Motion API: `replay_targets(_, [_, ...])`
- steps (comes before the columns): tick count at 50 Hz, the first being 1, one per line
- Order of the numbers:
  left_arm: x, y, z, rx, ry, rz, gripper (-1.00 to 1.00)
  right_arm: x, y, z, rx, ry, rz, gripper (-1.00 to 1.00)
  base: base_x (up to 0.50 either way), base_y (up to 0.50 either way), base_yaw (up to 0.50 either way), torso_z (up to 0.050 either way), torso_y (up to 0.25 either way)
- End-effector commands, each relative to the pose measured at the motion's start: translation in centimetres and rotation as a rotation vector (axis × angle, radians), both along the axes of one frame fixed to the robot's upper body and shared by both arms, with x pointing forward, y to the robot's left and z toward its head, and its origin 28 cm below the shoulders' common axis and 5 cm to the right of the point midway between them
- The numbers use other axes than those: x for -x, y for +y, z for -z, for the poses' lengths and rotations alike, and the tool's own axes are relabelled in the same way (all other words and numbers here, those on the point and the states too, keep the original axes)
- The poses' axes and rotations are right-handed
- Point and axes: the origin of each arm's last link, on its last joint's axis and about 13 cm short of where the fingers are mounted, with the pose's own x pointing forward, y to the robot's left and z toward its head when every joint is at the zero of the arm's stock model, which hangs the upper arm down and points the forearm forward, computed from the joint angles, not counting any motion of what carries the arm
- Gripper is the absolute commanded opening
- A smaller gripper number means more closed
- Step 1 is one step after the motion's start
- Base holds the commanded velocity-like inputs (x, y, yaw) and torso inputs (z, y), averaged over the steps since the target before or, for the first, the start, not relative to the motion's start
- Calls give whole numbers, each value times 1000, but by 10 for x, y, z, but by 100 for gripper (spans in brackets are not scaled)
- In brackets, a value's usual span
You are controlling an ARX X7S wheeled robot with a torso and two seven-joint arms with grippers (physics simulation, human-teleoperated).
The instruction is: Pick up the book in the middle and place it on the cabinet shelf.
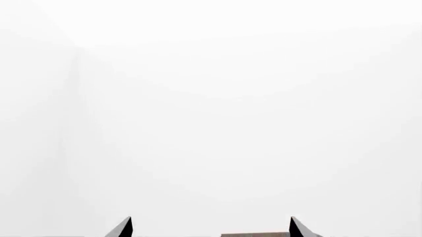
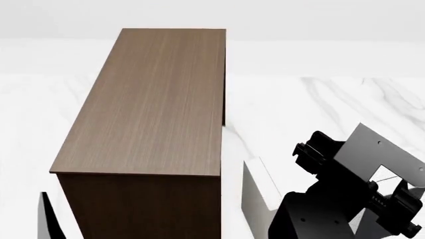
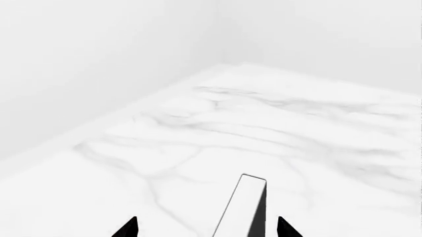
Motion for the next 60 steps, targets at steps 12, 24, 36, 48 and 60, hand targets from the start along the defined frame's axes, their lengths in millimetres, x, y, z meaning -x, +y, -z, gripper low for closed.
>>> replay_targets(12, [0,0,3,-5,14,4,100,-3,0,27,-35,98,40,100,0,0,0,0,0])
replay_targets(24, [0,-1,4,-11,22,9,100,-7,-6,31,-53,114,76,100,0,0,0,0,0])
replay_targets(36, [1,-1,5,-12,28,13,100,-10,-6,38,-45,130,67,100,0,0,0,0,0])
replay_targets(48, [1,-1,5,-13,31,15,100,-10,-6,53,-34,160,69,100,0,0,0,0,0])
replay_targets(60, [1,-1,6,-14,37,17,100,-11,-6,61,-27,171,65,100,0,0,0,0,0])
